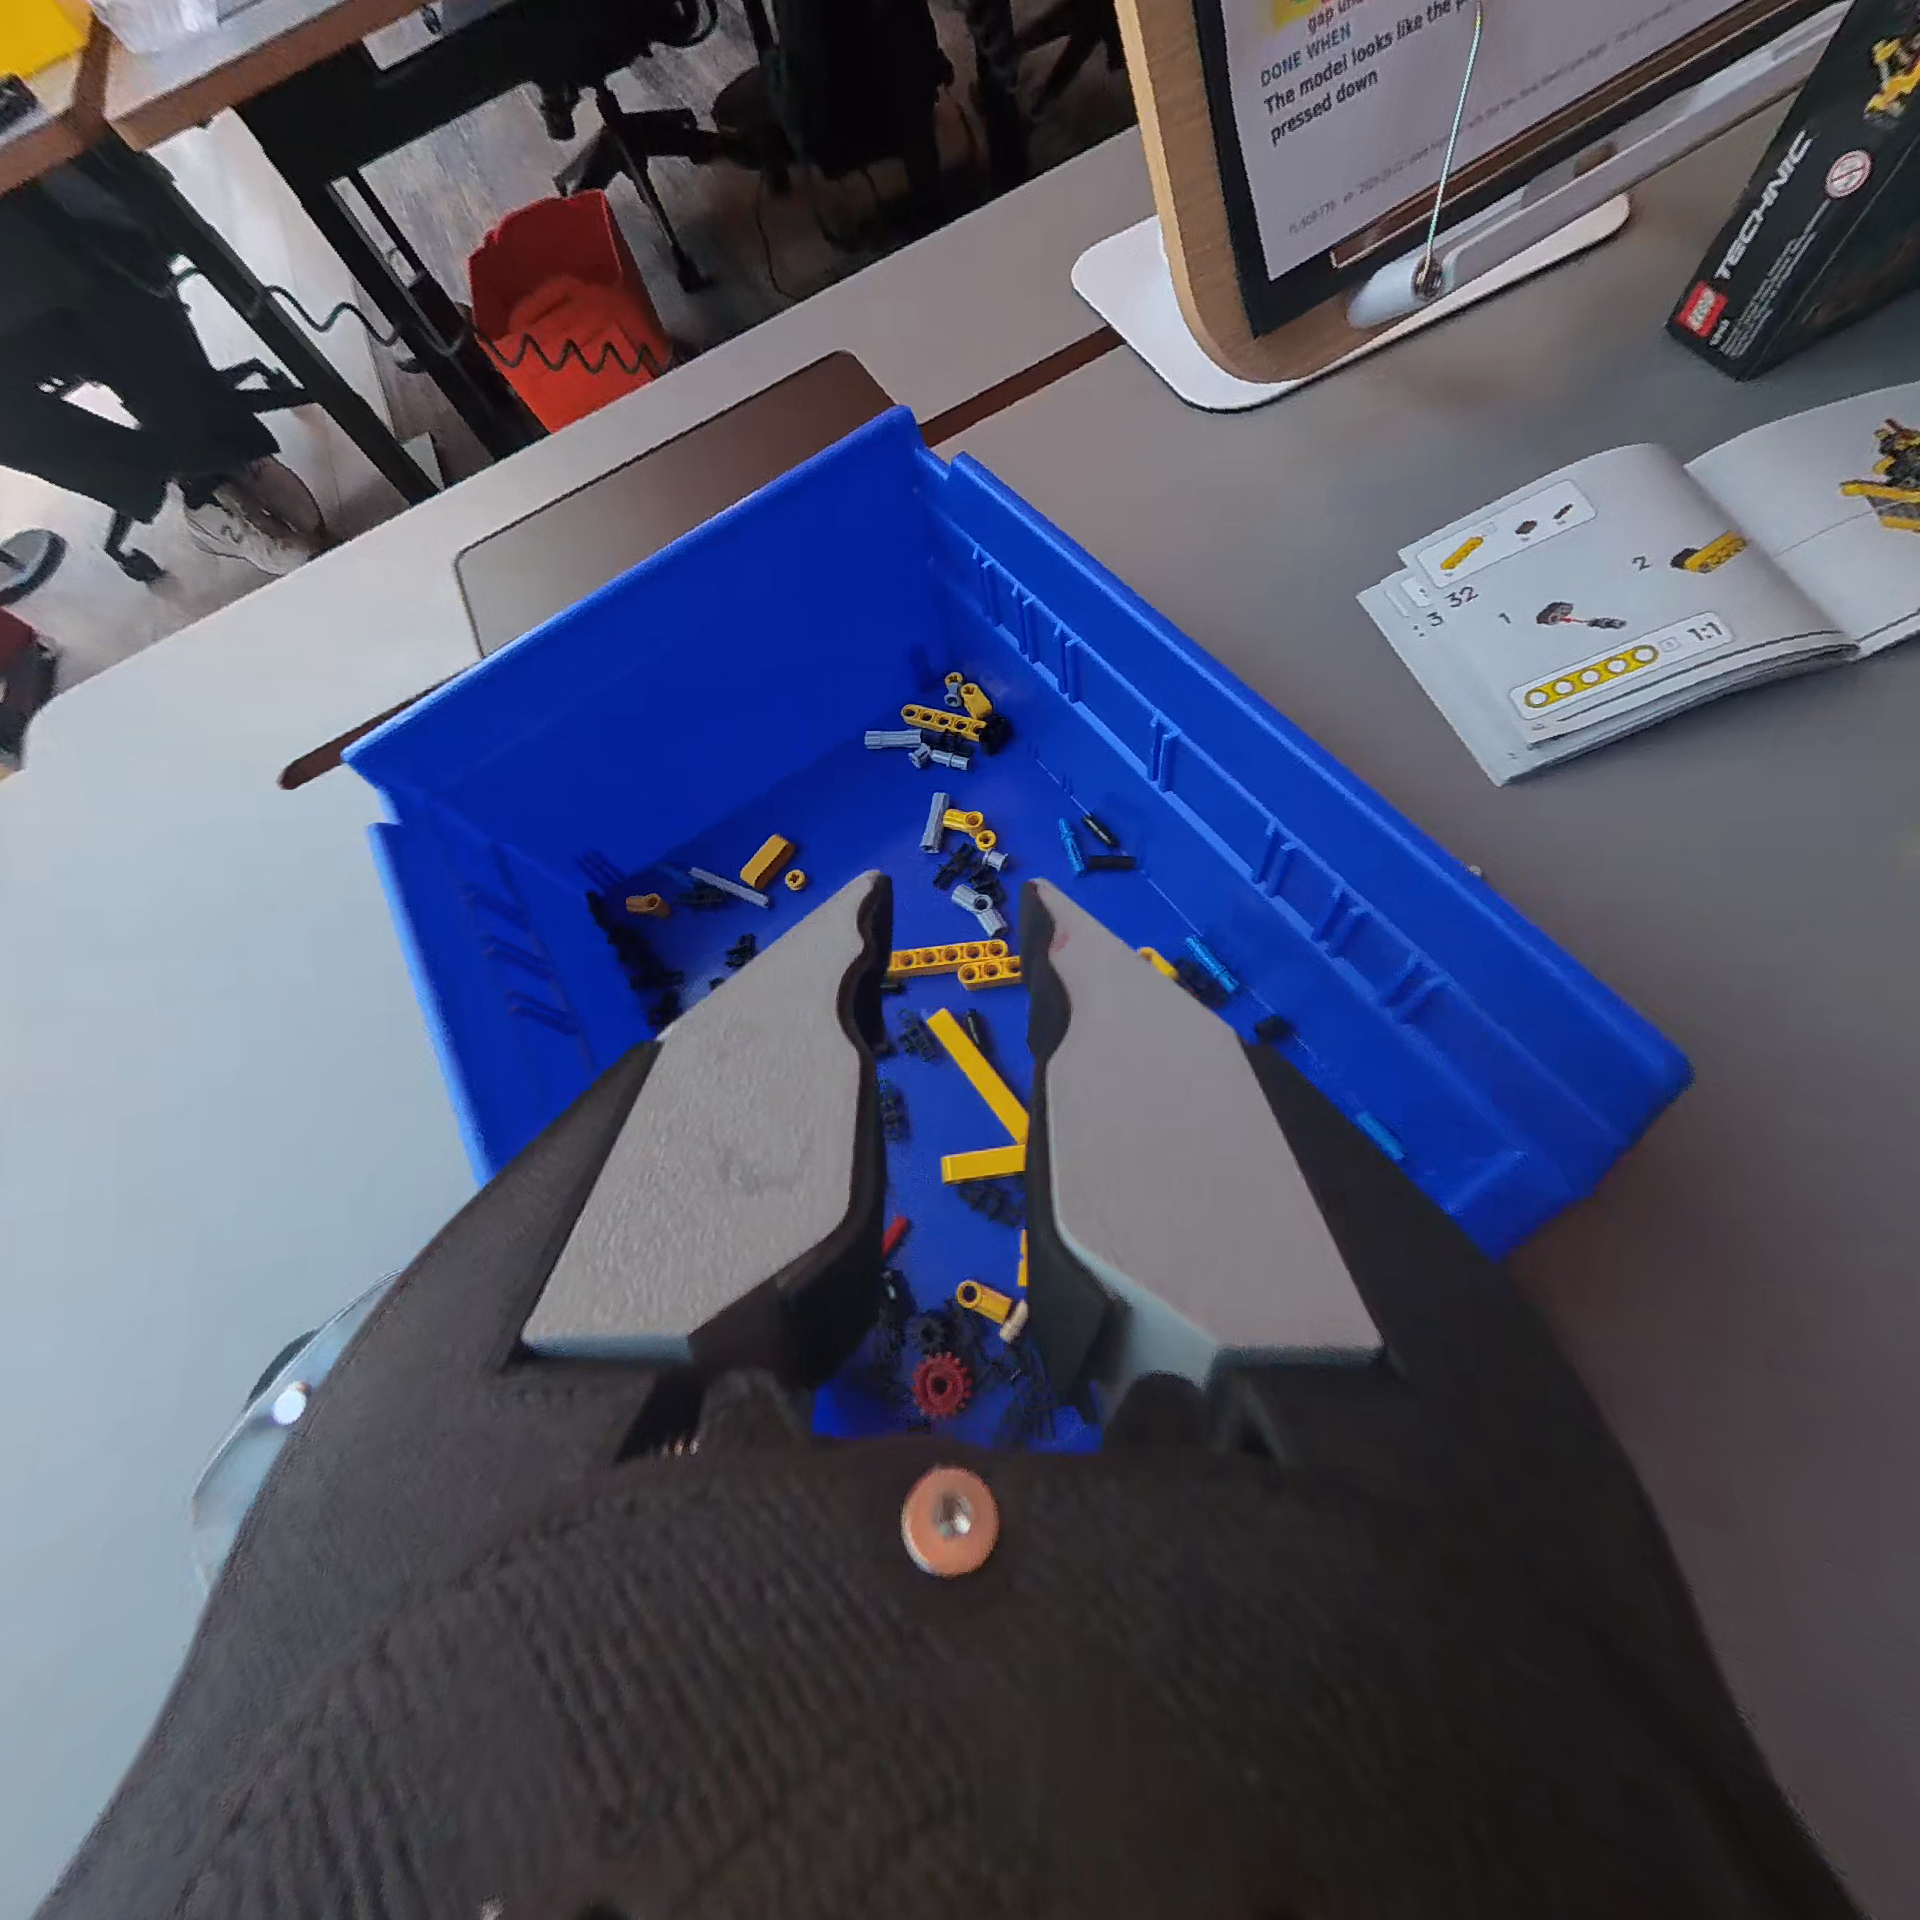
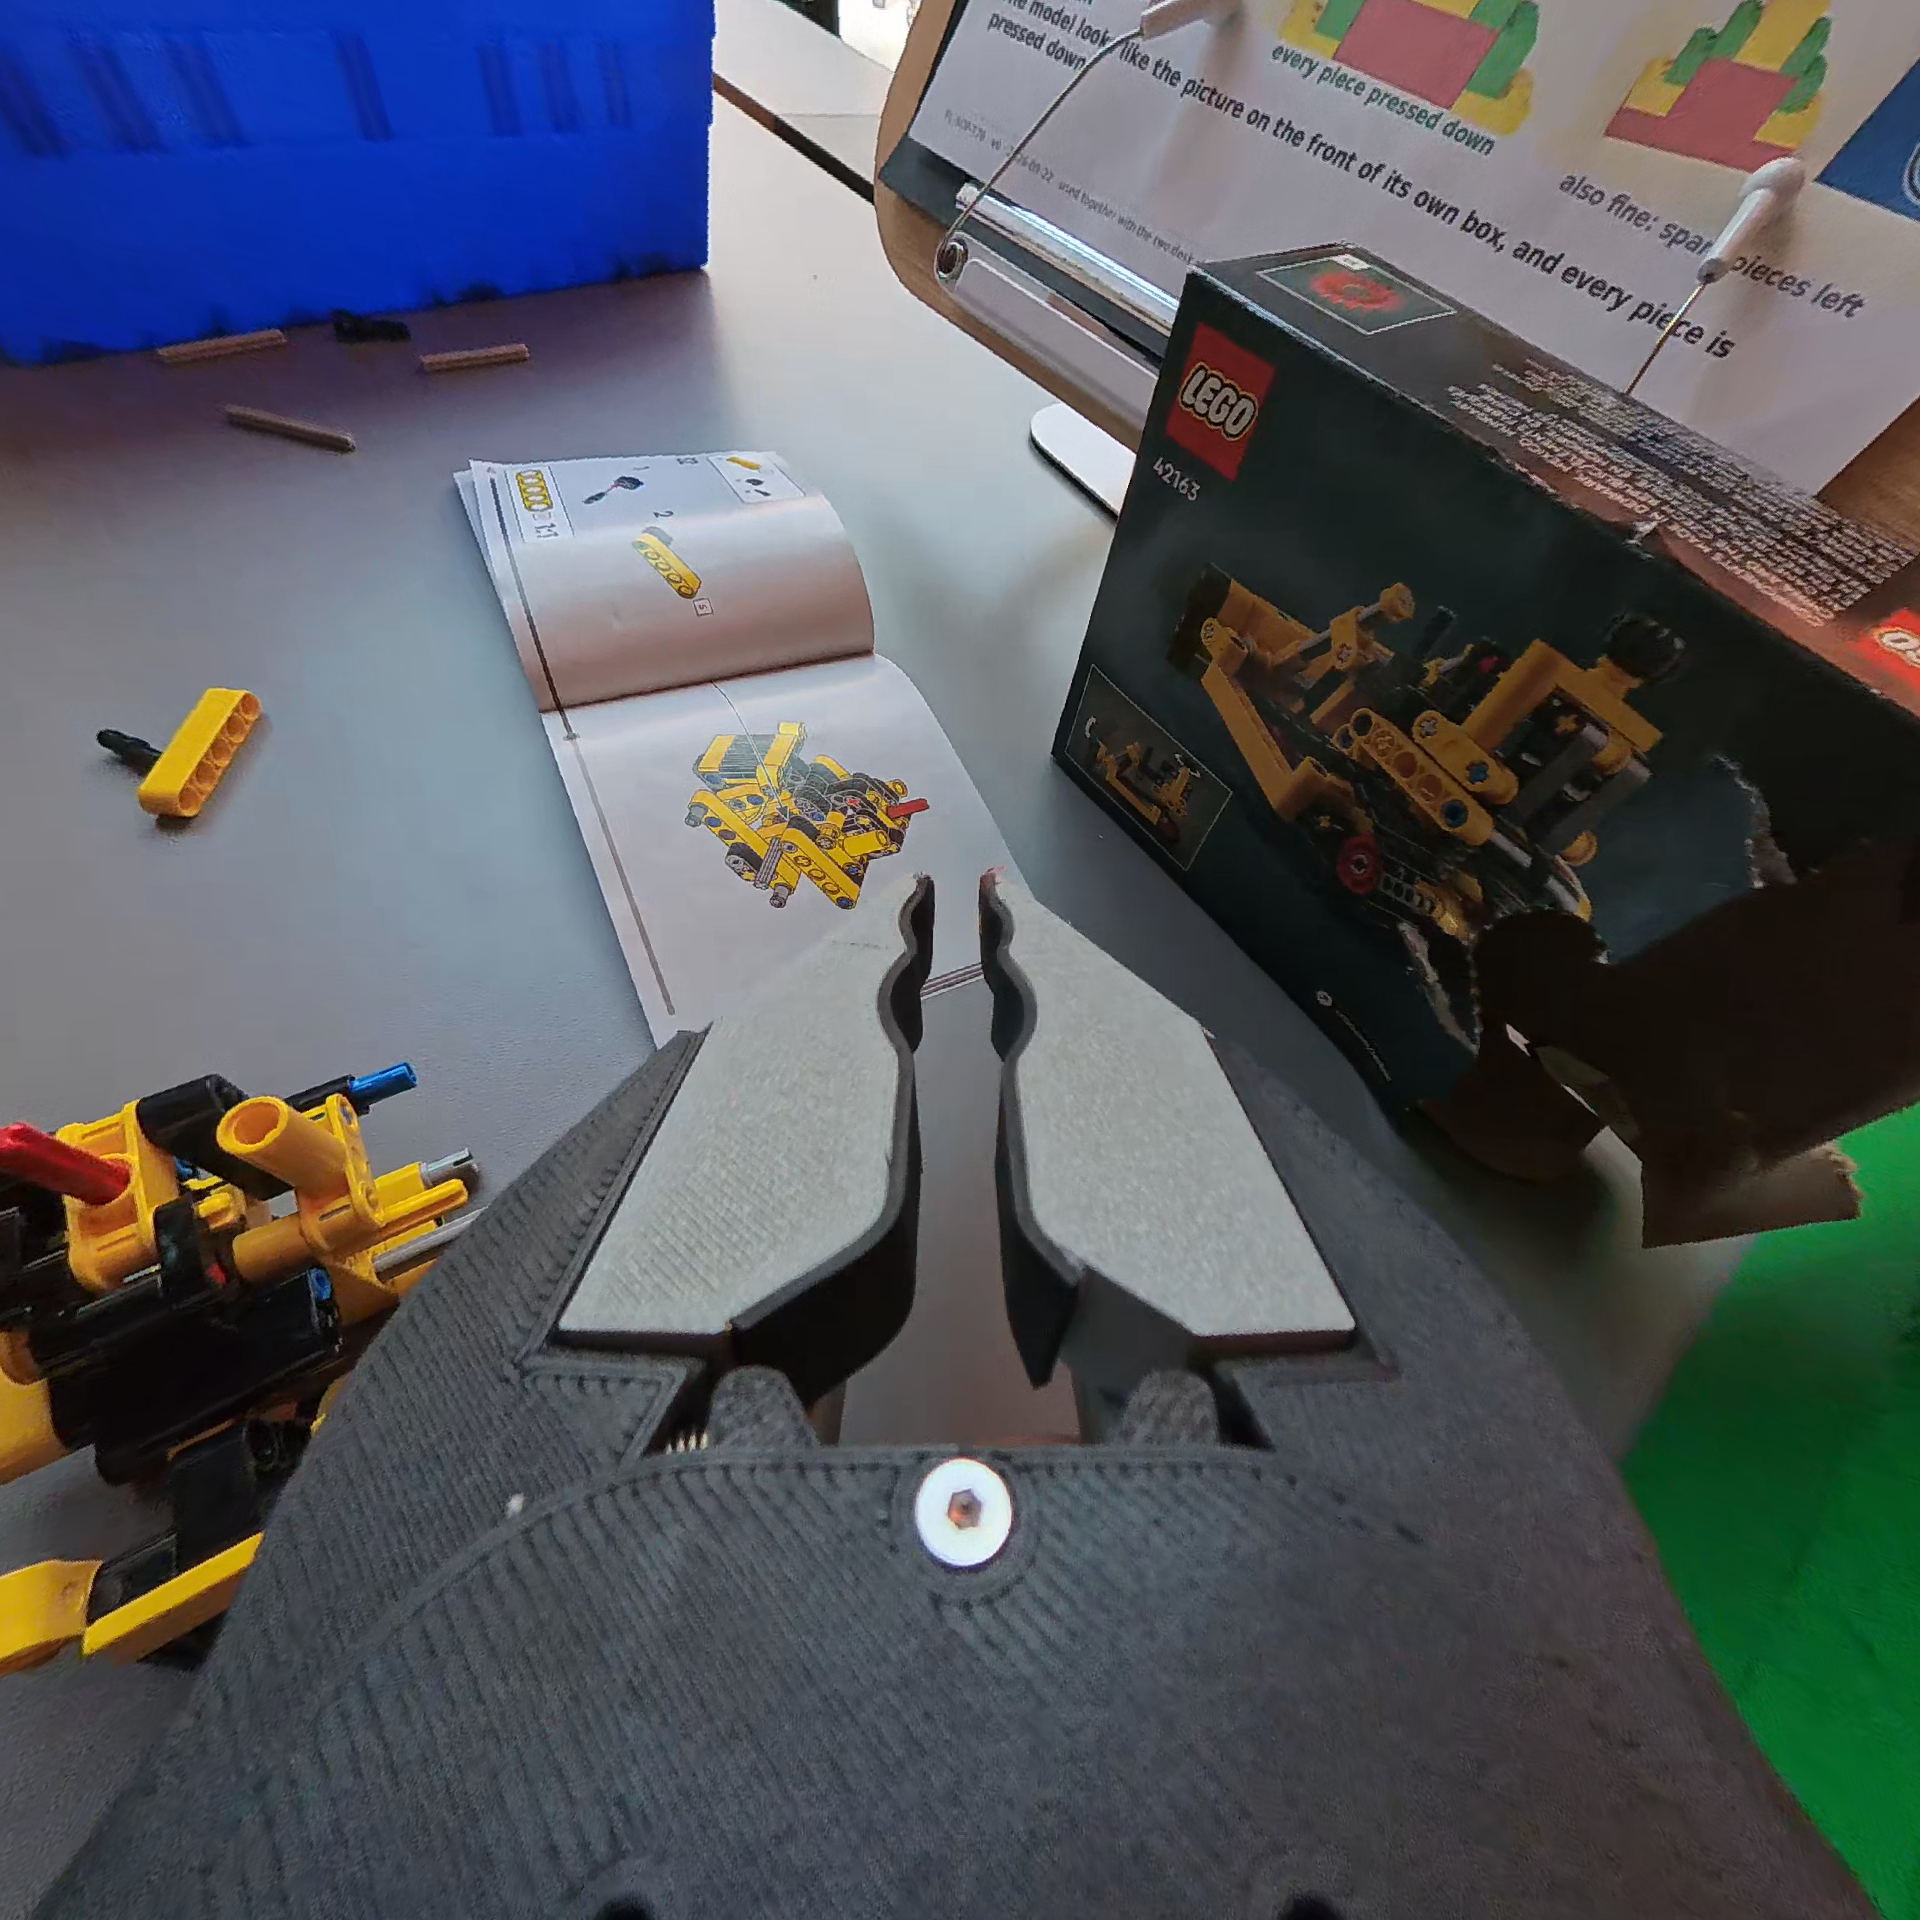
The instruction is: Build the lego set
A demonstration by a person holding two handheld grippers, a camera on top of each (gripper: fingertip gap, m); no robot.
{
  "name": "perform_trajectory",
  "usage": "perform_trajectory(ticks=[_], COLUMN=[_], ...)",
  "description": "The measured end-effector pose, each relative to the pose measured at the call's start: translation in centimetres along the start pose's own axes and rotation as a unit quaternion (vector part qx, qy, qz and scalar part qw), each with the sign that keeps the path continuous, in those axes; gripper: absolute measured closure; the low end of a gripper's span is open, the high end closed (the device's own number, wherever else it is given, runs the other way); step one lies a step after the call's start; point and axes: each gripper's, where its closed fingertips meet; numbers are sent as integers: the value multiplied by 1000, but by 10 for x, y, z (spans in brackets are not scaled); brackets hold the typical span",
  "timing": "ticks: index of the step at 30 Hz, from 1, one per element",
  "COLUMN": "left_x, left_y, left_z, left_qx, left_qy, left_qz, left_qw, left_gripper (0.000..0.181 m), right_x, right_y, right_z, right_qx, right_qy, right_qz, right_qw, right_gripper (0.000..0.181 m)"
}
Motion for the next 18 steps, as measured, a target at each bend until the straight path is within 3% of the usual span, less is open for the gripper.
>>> perform_trajectory(ticks=[2,4,7,18], left_x=[6,24,41,35], left_y=[12,32,52,42], left_z=[-17,-31,-33,-38], left_qx=[46,91,97,126], left_qy=[-6,-8,-3,4], left_qz=[32,113,193,250], left_qw=[998,989,976,960], left_gripper=[161,163,168,164], right_x=[-1,-2,-2,1], right_y=[-1,-2,-2,-3], right_z=[-1,-1,-2,2], right_qx=[-1,-1,3,7], right_qy=[4,8,9,0], right_qz=[-3,-6,-9,2], right_qw=[1000,1000,1000,1000], right_gripper=[176,176,176,175])
Point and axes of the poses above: each gripper's, where its closed fingertips meet, y back along the fingers, x out of its top, z = x × y across the jaws
